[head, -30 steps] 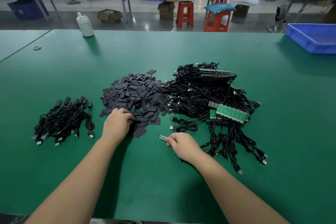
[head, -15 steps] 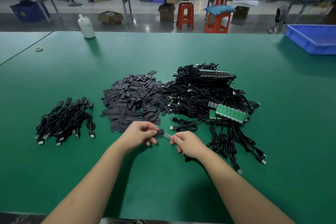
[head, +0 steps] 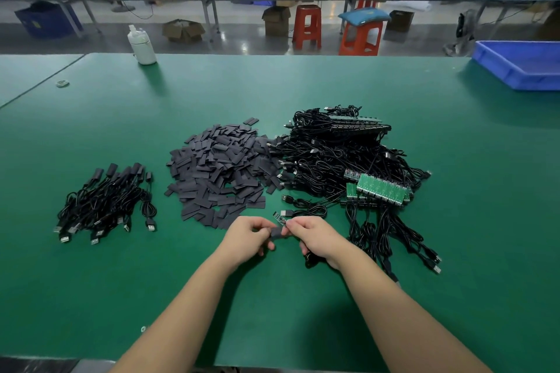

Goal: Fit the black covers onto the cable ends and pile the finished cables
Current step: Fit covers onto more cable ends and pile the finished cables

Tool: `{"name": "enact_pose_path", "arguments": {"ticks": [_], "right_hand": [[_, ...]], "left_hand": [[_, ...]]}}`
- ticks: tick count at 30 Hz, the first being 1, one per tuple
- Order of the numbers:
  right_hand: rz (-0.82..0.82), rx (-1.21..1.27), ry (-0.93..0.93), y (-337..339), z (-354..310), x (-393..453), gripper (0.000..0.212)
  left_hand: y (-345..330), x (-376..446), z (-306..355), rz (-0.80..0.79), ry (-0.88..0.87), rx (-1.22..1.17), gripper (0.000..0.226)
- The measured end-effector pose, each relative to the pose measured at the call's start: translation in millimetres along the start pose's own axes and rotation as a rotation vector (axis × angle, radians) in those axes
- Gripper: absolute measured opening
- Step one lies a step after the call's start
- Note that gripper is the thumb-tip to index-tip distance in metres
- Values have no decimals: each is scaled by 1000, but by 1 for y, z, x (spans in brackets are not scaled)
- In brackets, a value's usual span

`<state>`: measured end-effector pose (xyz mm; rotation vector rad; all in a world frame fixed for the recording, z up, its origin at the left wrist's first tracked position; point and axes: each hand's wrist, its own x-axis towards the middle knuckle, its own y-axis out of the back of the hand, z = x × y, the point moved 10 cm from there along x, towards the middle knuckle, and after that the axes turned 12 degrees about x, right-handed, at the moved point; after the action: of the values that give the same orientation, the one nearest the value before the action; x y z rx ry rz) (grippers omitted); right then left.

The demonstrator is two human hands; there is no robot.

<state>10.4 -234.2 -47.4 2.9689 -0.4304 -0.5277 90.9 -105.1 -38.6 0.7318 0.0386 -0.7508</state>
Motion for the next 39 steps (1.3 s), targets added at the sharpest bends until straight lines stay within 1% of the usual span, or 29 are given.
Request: {"name": "enact_pose_path", "arguments": {"ticks": [6, 8, 11, 13, 16, 18, 22, 24, 30, 39], "right_hand": [[-18, 54, -28, -2, 4, 2, 28], [-21, 59, -32, -2, 5, 2, 28], [-27, 81, -30, -2, 6, 3, 28], [-30, 90, -33, -3, 7, 4, 28], [-35, 93, -53, -3, 9, 4, 30], [-39, 88, -70, -4, 9, 4, 31], [-67, 77, -87, -6, 10, 4, 33], [-96, 39, -80, -9, 9, 3, 32], [-147, -20, -75, -10, 8, 0, 31], [-167, -51, -62, -12, 11, 2, 32]], "left_hand": [[-4, -4, 13, -23, -123, 32, 13], [-2, -6, 17, 5, -161, 117, 16], [3, -7, 25, 68, -256, 326, 21], [1, -8, 30, 68, -335, 445, 26], [-2, -10, 31, 61, -397, 527, 28], [1, -10, 26, 75, -384, 508, 28], [24, -7, 3, 139, -252, 288, 23], [34, -6, -5, 175, -217, 248, 22], [46, -4, -7, 219, -205, 244, 15], [41, -5, 6, 175, -258, 294, 16]]}}
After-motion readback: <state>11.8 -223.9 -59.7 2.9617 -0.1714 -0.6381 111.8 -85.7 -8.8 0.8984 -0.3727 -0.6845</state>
